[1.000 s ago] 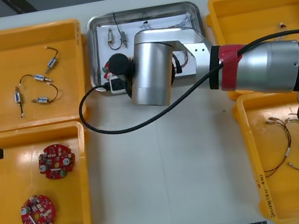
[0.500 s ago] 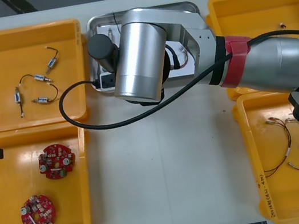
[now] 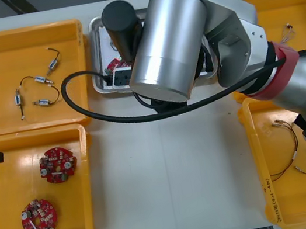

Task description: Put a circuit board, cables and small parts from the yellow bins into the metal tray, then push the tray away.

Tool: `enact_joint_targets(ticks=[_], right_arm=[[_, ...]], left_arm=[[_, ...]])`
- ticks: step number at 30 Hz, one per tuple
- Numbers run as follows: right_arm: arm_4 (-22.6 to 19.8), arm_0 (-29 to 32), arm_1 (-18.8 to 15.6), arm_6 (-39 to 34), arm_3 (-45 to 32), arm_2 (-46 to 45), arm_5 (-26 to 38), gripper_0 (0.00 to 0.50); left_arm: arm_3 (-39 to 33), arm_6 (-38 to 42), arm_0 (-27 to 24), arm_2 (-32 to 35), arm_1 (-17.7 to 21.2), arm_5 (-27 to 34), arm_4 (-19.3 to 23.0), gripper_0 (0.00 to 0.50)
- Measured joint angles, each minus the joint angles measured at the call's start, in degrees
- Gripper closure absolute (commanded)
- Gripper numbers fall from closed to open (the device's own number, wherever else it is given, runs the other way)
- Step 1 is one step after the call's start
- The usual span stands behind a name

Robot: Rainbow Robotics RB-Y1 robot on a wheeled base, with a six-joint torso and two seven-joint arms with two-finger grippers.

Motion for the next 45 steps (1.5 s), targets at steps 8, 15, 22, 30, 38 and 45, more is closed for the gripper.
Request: enact_joint_targets(ticks=[8, 15, 22, 30, 38, 45], right_arm=[[1.1, 6.6, -1.8, -1.0, -10.6, -7.6, 0.2, 0.000], [0.9, 13.2, -5.6, -6.0, -16.5, -14.7, 0.2, 0.000], [-4.1, 19.8, -7.8, -17.6, -18.9, -26.0, 0.2, 0.016], [-4.6, 27.5, -10.3, -21.5, -22.1, -36.2, 0.2, 0.070], [-5.4, 36.8, -12.8, -21.9, -24.9, -47.3, 0.2, 0.027], [-10.6, 44.4, -13.1, -21.9, -26.0, -57.7, 0.2, 0.000]], left_arm=[[0.0, 0.0, 0.0, 0.0, 0.0, 0.0, 0.0, 0.000], [0.0, 0.0, 0.0, 0.0, 0.0, 0.0, 0.0, 0.000], [0.0, 0.0, 0.0, 0.0, 0.0, 0.0, 0.0, 0.000], [0.0, 0.0, 0.0, 0.0, 0.0, 0.0, 0.0, 0.000], [0.0, 0.0, 0.1, 0.0, 0.0, 0.0, 0.0, 0.000], [0.0, 0.0, 0.1, 0.0, 0.0, 0.0, 0.0, 0.000]])
